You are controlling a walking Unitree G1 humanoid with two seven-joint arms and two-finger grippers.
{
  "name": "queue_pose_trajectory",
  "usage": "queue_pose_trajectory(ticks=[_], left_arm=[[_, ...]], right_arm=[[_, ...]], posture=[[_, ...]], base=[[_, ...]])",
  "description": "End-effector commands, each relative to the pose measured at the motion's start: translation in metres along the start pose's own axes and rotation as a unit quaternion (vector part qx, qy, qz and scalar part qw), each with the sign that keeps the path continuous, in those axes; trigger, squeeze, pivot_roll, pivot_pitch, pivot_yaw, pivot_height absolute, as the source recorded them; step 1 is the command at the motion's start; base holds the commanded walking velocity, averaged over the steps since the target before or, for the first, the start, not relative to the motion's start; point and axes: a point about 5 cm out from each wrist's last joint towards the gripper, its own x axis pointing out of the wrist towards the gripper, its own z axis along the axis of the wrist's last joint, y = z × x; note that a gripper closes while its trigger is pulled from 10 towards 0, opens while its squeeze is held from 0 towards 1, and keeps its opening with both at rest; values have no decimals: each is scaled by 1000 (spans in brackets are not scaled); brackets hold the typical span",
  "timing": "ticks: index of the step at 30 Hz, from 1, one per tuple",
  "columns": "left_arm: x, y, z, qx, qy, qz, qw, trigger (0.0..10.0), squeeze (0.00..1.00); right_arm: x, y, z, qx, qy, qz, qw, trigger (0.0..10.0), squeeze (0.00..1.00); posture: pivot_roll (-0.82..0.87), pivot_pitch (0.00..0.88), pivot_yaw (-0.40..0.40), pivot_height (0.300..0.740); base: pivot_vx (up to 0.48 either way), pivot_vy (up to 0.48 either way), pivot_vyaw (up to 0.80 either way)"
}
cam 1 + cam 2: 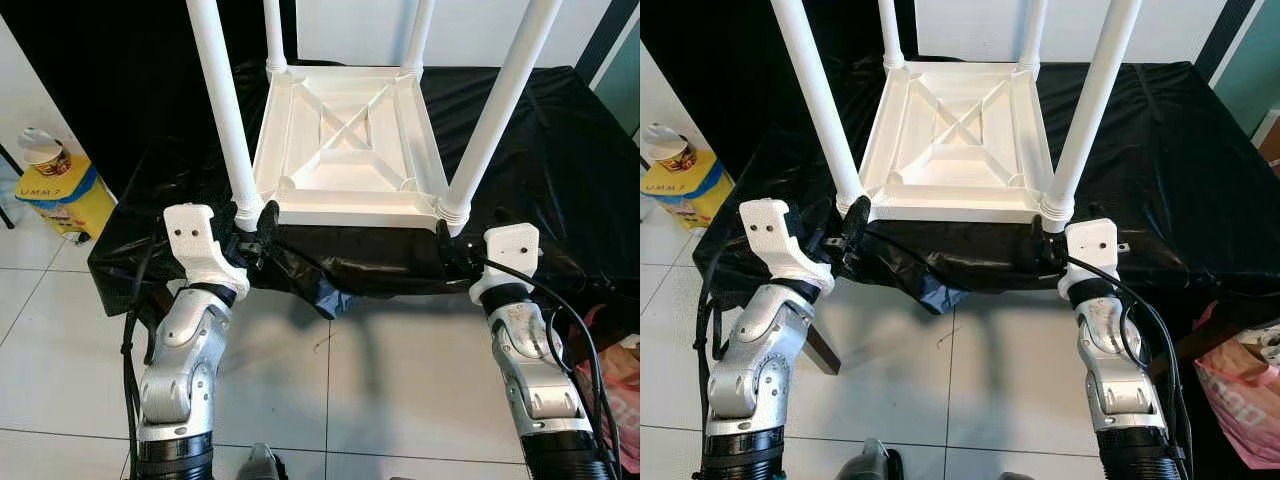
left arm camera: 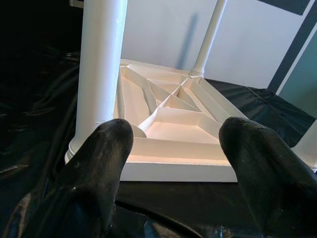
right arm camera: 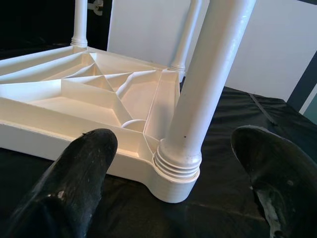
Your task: Building children table
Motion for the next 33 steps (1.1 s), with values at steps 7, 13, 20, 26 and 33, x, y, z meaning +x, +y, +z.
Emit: queue_pose_trajectory(ticks=[7,13,20,26,33], left_arm=[[2,-2,-1,-3,-6,-14,1000,10000,0],[2,-2,-1,-4,-9,-13,1000,10000,0],[2,-2,0,-3,-11,-12,1000,10000,0],[0,-1,-1,-5,-12,-8,1000,10000,0],[1,-1,-2,-7,-12,-7,1000,10000,0]], right_arm=[[-1,1,-4,2,2,5,1000,10000,0],[0,2,-5,4,2,11,1000,10000,0],[-2,4,-6,7,4,18,1000,10000,0],[-3,6,-7,9,5,23,1000,10000,0],[-3,5,-7,7,4,26,1000,10000,0]], posture=[[3,39,-47,740],[5,35,-51,740],[6,34,-56,740],[7,32,-59,740],[4,32,-62,740]], base=[[0,0,0],[0,0,0],[0,0,0],[0,0,0],[243,0,0]])
